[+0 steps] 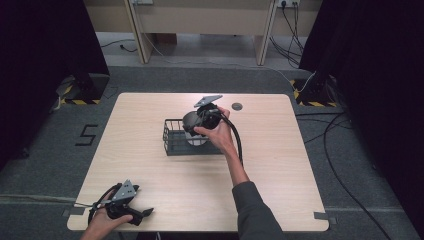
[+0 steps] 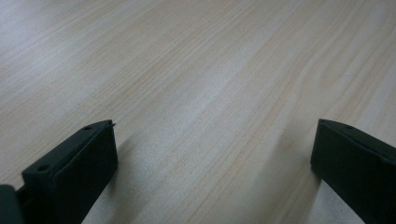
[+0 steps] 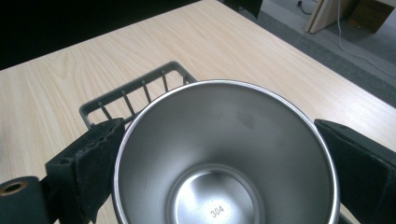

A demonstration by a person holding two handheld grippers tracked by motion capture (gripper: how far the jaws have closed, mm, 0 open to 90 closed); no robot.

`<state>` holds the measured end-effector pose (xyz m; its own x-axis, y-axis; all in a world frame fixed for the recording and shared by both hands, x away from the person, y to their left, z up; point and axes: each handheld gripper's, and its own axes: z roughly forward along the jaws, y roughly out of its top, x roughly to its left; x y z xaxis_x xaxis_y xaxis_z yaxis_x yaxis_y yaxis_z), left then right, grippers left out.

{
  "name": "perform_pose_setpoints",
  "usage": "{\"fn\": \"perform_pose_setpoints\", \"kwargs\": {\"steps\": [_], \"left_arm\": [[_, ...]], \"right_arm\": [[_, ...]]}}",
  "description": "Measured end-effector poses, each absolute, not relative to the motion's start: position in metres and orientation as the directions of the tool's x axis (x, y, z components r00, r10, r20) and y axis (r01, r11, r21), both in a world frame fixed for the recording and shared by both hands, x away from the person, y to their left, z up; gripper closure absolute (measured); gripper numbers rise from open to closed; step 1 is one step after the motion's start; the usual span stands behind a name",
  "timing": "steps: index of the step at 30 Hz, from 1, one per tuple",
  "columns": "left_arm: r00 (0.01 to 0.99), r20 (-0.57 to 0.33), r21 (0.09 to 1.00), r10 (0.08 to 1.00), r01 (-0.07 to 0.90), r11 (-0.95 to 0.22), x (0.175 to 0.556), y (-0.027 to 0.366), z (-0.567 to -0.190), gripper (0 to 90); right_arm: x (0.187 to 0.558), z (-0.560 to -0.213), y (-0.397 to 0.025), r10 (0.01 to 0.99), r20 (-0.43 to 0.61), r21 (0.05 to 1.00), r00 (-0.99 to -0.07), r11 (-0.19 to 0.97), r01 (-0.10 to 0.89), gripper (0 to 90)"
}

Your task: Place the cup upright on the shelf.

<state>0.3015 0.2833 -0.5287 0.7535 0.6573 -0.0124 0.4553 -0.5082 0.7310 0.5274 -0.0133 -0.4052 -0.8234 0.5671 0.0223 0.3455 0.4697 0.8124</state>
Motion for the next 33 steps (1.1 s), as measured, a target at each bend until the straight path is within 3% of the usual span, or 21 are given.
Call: {"fn": "perform_pose_setpoints", "kwargs": {"steps": [24,26,27,31,33], "left_arm": [[0.755,-0.013,0.731,0.656,0.454,-0.509,0.301,0.283,-0.529,0.0],[0.755,-0.013,0.731,0.656,0.455,-0.509,0.301,0.283,-0.529,0.0],[0.755,-0.013,0.731,0.655,0.455,-0.509,0.301,0.283,-0.529,0.0],[0.755,-0.013,0.731,0.655,0.455,-0.509,0.301,0.283,-0.529,0.0],[0.755,-0.013,0.731,0.655,0.454,-0.509,0.301,0.283,-0.529,0.0]], "right_arm": [[0.523,-0.399,-0.015,0.572,-0.011,0.838,-0.82,0.453,0.305,4.6],[0.523,-0.397,-0.015,0.574,-0.009,0.85,-0.819,0.436,0.296,6.6],[0.521,-0.391,-0.017,0.58,-0.007,0.863,-0.815,0.415,0.288,19.7],[0.521,-0.385,-0.02,0.593,-0.013,0.857,-0.805,0.421,0.297,10.0],[0.52,-0.382,-0.023,0.594,0.0,0.867,-0.805,0.401,0.296,18.3]]}}
